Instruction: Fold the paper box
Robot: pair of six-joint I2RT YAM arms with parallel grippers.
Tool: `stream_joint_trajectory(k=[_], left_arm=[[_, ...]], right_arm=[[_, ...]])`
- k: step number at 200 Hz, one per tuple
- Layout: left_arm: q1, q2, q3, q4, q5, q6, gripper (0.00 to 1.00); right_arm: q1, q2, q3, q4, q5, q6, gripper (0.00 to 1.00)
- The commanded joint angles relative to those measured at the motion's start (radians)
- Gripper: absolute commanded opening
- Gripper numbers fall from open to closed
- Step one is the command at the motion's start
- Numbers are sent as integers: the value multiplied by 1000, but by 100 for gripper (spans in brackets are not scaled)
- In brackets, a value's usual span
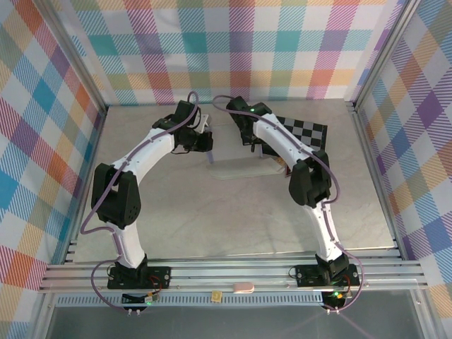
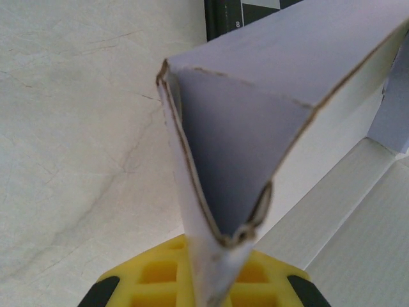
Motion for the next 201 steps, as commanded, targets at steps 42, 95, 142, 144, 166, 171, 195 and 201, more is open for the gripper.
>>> stream_joint_trajectory(k=[42, 95, 142, 144, 166, 171, 195, 201], left_arm=[[3, -30, -13, 13, -2, -29, 0], [3, -36, -24, 17, 6, -36, 0], [3, -38, -22, 21, 12, -39, 0], [3, -37, -21, 21, 12, -39, 0], [3, -36, -18, 20, 14, -39, 0], [3, -34, -15, 18, 15, -39, 0], [3, -34, -14, 15, 16, -38, 0], [3, -34, -14, 15, 15, -38, 0]], right_arm=[[-17, -59, -85, 22, -26, 15, 0], [-115, -203, -259, 228, -348, -30, 11], [-152, -220, -302, 268, -422, -50, 20], [-152, -220, -305, 269, -422, -50, 21], [-156, -221, -328, 291, -423, -58, 24], [-157, -219, -331, 296, -425, -63, 25], [-162, -203, -324, 310, -429, -78, 28], [-164, -198, -318, 311, -430, -80, 29]])
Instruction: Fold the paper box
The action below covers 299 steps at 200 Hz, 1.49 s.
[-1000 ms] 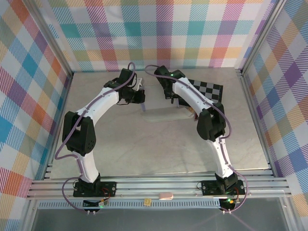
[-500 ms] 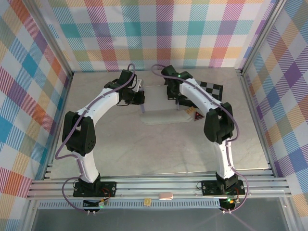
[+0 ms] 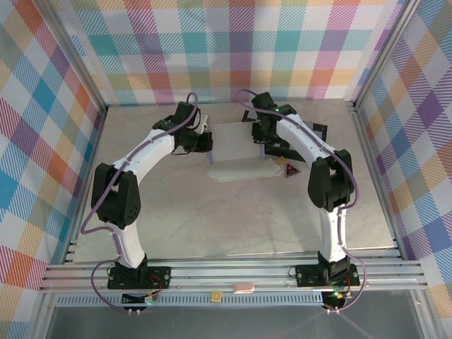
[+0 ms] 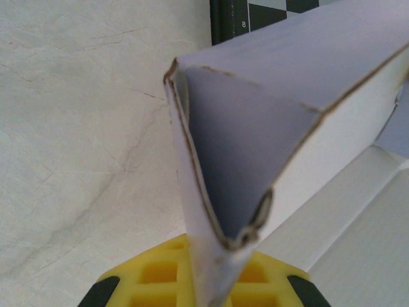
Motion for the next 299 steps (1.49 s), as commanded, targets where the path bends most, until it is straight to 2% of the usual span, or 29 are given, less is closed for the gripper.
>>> stream_joint_trajectory(k=[1, 15, 45, 76, 147, 181, 239, 279, 299], left_arm=[[3, -34, 6, -9, 15, -8, 0], [3, -34, 7, -11, 14, -8, 0], [3, -33, 10, -14, 6, -10, 0], [1, -19, 1, -8, -20, -36, 0], [-28, -14, -220, 165, -165, -131, 0], [-28, 21, -290, 217, -178, -165, 3], [-28, 75, -306, 219, -209, -183, 13], [-31, 106, -303, 199, -256, -198, 15], [-37, 112, -302, 179, -294, -198, 11]], right_arm=[[-16, 2, 7, 23, -9, -24, 29], [-18, 15, 21, 19, -9, -30, 26], [-16, 27, 48, -18, 52, -23, 0], [25, 38, 93, -143, 251, 58, 0], [131, -52, -121, -77, 351, 183, 0], [142, -16, -128, -123, 365, 227, 0], [153, -15, -158, -88, 348, 199, 0], [159, -4, -135, -99, 350, 192, 0], [163, -4, -135, -105, 360, 192, 0]])
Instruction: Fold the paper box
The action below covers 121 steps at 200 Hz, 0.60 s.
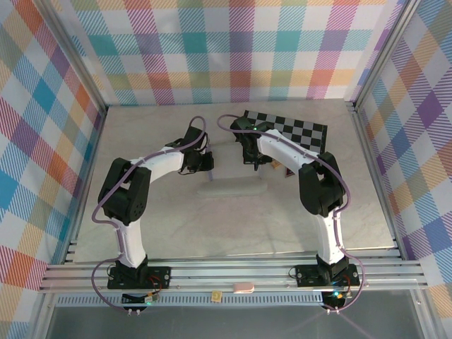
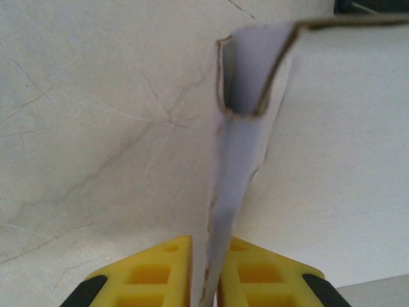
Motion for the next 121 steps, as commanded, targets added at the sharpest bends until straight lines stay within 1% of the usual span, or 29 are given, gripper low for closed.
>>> stream_joint_trajectory(k=[1, 32, 62, 79, 121], left_arm=[[7, 46, -17, -109, -147, -15, 10], [-4, 41, -26, -129, -212, -30, 9], [-26, 51, -19, -196, -327, -76, 0], [-40, 61, -11, -254, -402, -117, 0], [-82, 99, 29, -372, -516, -197, 0]], right_arm=[[-6, 3, 21, -46, 93, 27, 0], [3, -2, 13, -48, 102, 34, 0], [9, -5, 9, -53, 115, 43, 0], [13, -8, 6, -56, 123, 48, 0], [22, -1, 16, -65, 129, 55, 0]])
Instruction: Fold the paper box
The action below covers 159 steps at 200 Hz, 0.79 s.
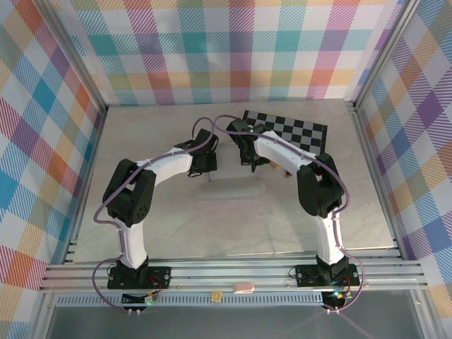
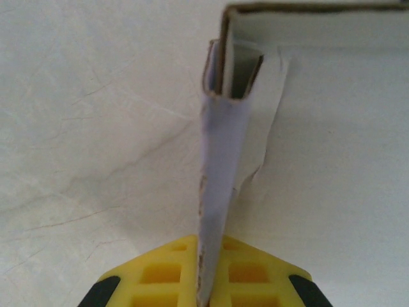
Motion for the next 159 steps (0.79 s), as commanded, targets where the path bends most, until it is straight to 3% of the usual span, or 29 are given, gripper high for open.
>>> stream_joint_trajectory(k=[1, 43, 54, 73, 100, 119, 146, 159], left_arm=[[7, 85, -19, -273, -236, -79, 0], [3, 67, -39, -220, -194, -75, 0], [6, 38, -72, -146, -146, -51, 11], [20, 4, -104, -59, -83, -23, 22], [45, 12, -94, -18, 14, 1, 25], [45, 19, -87, -23, 24, 10, 22], [41, 26, -80, -52, -6, 8, 0], [28, 36, -65, -98, -64, 6, 0]], right_arm=[[-9, 0, 16, -69, 96, 32, 0], [-8, 1, 17, -61, 82, 24, 0], [-8, -2, 13, -52, 75, 18, 0], [-8, -2, 11, -48, 65, 11, 0], [-7, 0, 10, -43, 49, 7, 0], [-9, 3, 13, -47, 46, 8, 0], [-9, -2, 13, -48, 49, 13, 0], [-9, -1, 17, -54, 54, 19, 0]])
